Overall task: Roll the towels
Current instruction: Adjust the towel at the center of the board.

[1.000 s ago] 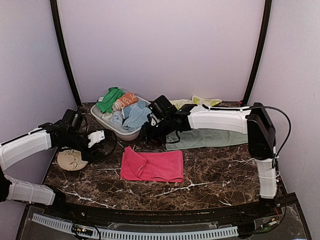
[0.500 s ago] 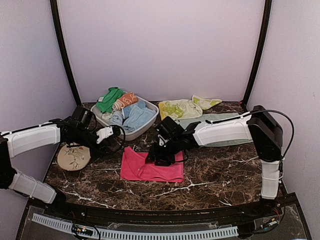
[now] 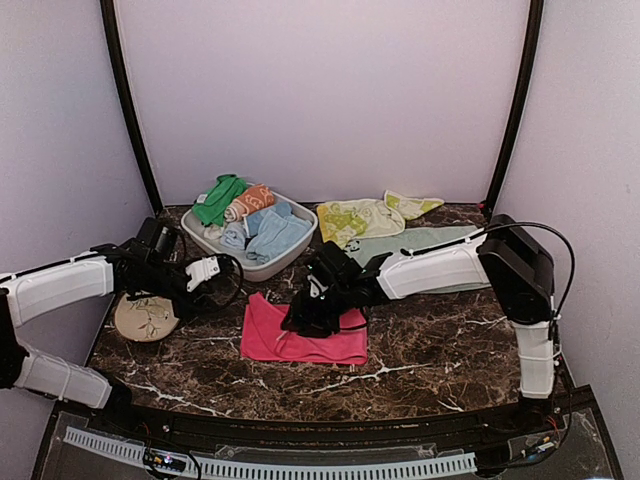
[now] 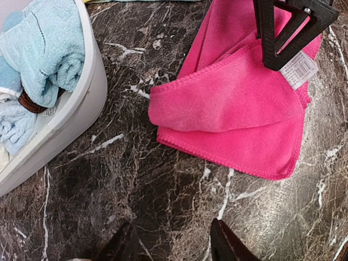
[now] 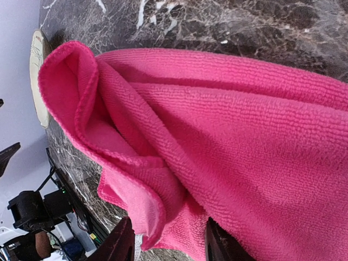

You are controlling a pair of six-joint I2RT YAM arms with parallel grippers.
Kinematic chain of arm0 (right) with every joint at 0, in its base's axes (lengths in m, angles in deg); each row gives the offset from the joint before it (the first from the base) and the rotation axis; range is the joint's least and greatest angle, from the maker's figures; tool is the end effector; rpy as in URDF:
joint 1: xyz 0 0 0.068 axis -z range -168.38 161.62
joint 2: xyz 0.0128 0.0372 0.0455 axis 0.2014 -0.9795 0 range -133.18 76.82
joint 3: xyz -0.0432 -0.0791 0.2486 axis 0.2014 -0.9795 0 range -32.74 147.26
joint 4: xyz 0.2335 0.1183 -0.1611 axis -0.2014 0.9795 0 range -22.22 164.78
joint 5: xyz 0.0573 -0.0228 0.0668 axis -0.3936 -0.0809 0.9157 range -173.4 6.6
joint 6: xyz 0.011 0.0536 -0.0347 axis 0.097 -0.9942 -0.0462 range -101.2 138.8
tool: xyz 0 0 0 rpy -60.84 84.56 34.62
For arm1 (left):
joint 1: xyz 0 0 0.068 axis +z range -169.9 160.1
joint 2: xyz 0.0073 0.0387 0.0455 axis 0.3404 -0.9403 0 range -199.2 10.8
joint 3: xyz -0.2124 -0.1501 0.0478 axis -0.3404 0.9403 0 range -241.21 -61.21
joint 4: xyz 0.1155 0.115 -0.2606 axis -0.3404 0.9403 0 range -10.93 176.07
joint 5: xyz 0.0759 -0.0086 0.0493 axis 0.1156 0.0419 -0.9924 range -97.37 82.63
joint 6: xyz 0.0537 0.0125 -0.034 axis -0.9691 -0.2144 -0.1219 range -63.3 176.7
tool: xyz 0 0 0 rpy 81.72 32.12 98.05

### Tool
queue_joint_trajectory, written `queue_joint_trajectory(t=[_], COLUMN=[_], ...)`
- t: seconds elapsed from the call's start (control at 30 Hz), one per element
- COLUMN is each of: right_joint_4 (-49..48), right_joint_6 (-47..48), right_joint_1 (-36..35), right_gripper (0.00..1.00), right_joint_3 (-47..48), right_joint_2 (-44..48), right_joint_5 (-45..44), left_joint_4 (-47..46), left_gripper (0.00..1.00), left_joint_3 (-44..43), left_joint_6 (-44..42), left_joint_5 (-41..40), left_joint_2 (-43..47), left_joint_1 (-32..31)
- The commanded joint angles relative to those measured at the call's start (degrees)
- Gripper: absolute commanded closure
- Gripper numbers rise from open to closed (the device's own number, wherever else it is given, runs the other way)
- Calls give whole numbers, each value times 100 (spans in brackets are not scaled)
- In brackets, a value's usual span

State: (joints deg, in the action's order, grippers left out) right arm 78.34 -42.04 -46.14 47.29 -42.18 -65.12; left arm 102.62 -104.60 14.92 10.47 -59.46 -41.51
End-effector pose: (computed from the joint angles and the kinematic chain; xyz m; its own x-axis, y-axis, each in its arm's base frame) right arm 0.2474 0.4220 0.1060 -0.9939 -0.0216 -0.1078 -0.0898 0.7249 0.6830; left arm 0.2737 -0.1252 0.1806 -0.1799 0.7534 -0.6325 0.8742 0.4173 0.2485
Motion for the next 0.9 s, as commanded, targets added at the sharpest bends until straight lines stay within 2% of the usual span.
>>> queue_joint_trajectory(t=[0.0, 0.43, 0.53, 0.67, 0.87], right_joint_4=[-503, -1467, -1291, -593, -142], right_joint_6=[-134, -536, -345, 86, 430], right_joint_1=[-82, -140, -270, -460, -537], right_gripper=[56, 60, 60, 60, 61], right_joint_3=[55, 12, 348, 1035, 1126], right_joint_2=[-164, -257, -233, -442, -552], right_joint_5=[181, 539, 524, 636, 885], left_joint_4=[190, 582, 619, 703, 746], left_gripper=[51, 51, 51, 51, 51], left_joint_3=[99, 297, 340, 291, 230], left_joint_6=[-48, -169, -207, -200, -225], left_joint_5=[-142, -459, -516, -515, -528], left_joint_2=[257, 811, 870, 893, 909], left_joint_1=[73, 87, 94, 88, 121])
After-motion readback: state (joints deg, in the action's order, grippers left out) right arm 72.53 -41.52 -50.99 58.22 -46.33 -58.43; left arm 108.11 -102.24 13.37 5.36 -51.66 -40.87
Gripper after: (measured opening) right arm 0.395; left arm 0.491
